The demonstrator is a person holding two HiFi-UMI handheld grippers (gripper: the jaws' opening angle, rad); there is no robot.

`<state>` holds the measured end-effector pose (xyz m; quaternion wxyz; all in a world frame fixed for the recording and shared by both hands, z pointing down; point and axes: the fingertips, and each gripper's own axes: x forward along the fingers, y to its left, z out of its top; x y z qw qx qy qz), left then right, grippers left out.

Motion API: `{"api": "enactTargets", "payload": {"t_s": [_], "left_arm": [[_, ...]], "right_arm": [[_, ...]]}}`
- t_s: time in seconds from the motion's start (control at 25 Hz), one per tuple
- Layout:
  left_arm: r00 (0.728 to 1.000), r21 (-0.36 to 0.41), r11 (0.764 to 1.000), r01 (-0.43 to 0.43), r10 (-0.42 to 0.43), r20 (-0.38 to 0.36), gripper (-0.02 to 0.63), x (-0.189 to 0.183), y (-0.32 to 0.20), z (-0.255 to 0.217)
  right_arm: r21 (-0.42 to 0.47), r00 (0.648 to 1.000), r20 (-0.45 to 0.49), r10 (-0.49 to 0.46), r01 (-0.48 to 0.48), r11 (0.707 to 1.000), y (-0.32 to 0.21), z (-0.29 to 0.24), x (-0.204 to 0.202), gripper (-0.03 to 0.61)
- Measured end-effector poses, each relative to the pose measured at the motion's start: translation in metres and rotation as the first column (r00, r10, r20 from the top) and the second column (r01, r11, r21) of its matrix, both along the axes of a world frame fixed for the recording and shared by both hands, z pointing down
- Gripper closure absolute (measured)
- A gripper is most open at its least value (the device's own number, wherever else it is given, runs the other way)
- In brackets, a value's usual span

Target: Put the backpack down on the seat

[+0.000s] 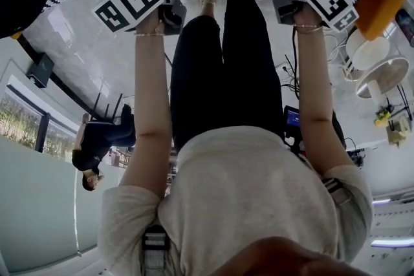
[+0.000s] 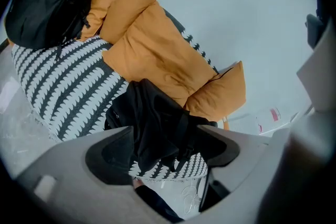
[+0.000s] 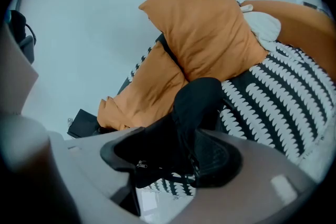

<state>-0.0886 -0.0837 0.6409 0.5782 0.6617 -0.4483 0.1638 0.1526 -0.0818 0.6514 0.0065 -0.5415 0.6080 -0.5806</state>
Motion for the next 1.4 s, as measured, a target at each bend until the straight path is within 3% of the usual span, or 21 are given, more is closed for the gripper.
{"api": "enactTargets", "payload": {"t_s": [0.28,0.48,0.56,0.68,0.84,1.04,1.16,1.24,1.4], "left_arm": [[0.994,0.134,0.99,0.051,-0.038,-0.1,0.258,-0.019,0.0,-0.054],[0.981,0.202,0.979,0.01,0.029,-0.19,0.285,-0.005,0.016,-0.091],[0.973,0.23,0.973,-0.006,0.058,-0.222,0.294,0.002,0.021,-0.108],[0.964,0.28,0.959,-0.033,0.104,-0.243,0.319,0.008,0.032,-0.136],[0.954,0.339,0.938,-0.067,0.16,-0.253,0.325,0.009,0.053,-0.178],[0.946,0.449,0.887,-0.112,0.234,-0.226,0.353,0.006,0.07,-0.232],[0.931,0.509,0.851,-0.126,0.279,-0.236,0.371,0.01,0.077,-0.264],[0.921,0.547,0.827,-0.132,0.305,-0.24,0.406,0.014,0.082,-0.286],[0.908,0.608,0.783,-0.131,0.342,-0.244,0.481,0.016,0.101,-0.323]], "right_arm": [[0.08,0.998,0.067,0.008,-0.014,0.997,0.024,-0.042,-0.028,0.292],[0.171,0.987,0.155,-0.033,0.006,0.985,0.048,-0.088,-0.057,0.296],[0.222,0.98,0.183,-0.081,0.039,0.974,0.056,-0.11,-0.072,0.312],[0.297,0.974,0.187,-0.124,0.064,0.953,0.063,-0.145,-0.086,0.406],[0.398,0.956,0.268,-0.12,0.003,0.918,0.071,-0.203,-0.099,0.418],[0.51,0.967,0.214,-0.138,0.01,0.86,0.087,-0.265,-0.106,0.504],[0.528,0.97,0.223,-0.1,-0.033,0.848,0.096,-0.291,-0.103,0.531],[0.536,0.971,0.229,-0.076,-0.061,0.842,0.104,-0.304,-0.099,0.566],[0.598,0.973,0.205,-0.103,-0.041,0.8,0.125,-0.311,-0.087,0.574]]}}
